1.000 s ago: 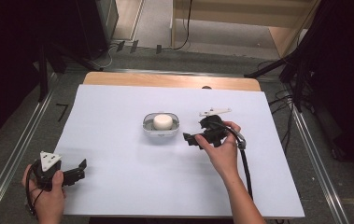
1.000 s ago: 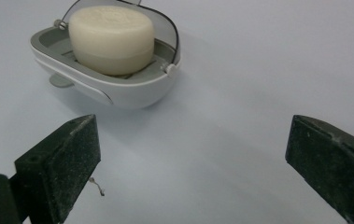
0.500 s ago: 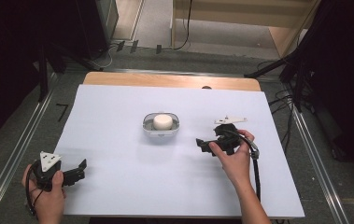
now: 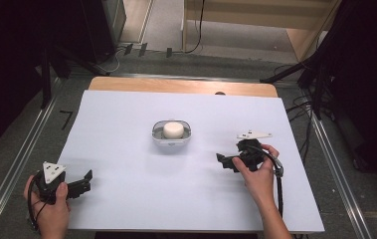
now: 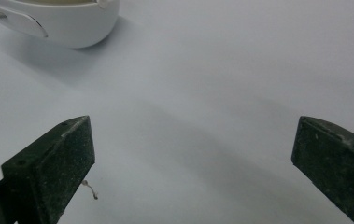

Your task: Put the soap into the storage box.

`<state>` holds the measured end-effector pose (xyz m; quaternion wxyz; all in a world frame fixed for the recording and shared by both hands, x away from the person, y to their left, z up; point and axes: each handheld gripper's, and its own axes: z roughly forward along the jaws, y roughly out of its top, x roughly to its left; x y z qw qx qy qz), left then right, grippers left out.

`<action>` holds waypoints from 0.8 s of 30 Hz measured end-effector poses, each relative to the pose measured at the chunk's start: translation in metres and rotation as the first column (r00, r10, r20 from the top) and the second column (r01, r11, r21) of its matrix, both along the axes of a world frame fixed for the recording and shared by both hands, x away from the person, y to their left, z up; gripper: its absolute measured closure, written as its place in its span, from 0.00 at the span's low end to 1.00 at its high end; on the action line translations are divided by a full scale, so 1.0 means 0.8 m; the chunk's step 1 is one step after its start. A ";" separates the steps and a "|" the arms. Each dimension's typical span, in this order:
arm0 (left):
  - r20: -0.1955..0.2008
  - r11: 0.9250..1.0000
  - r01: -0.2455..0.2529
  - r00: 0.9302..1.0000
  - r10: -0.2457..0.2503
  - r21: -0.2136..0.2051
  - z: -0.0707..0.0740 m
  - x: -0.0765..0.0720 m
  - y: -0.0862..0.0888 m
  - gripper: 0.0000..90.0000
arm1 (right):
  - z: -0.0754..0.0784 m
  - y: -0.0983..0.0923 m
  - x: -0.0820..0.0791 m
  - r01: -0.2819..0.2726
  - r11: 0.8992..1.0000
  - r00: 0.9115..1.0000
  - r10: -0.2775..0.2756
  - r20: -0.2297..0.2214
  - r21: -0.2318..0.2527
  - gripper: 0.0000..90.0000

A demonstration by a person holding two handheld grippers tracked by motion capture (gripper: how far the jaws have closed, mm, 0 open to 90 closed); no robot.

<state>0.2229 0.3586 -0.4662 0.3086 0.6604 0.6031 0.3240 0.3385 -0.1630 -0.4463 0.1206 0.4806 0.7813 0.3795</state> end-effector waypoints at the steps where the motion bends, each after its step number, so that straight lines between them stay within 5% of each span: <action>1: 0.002 1.000 0.000 1.000 0.000 -0.002 0.000 0.000 0.000 0.00 | -0.002 -0.005 -0.002 0.003 1.000 1.000 -0.003 -0.004 -0.006 0.00; 24: 0.014 1.000 0.001 1.000 -0.001 -0.003 0.000 -0.001 0.000 0.00 | -0.020 -0.065 -0.029 0.061 0.998 0.998 -0.061 0.005 0.006 0.00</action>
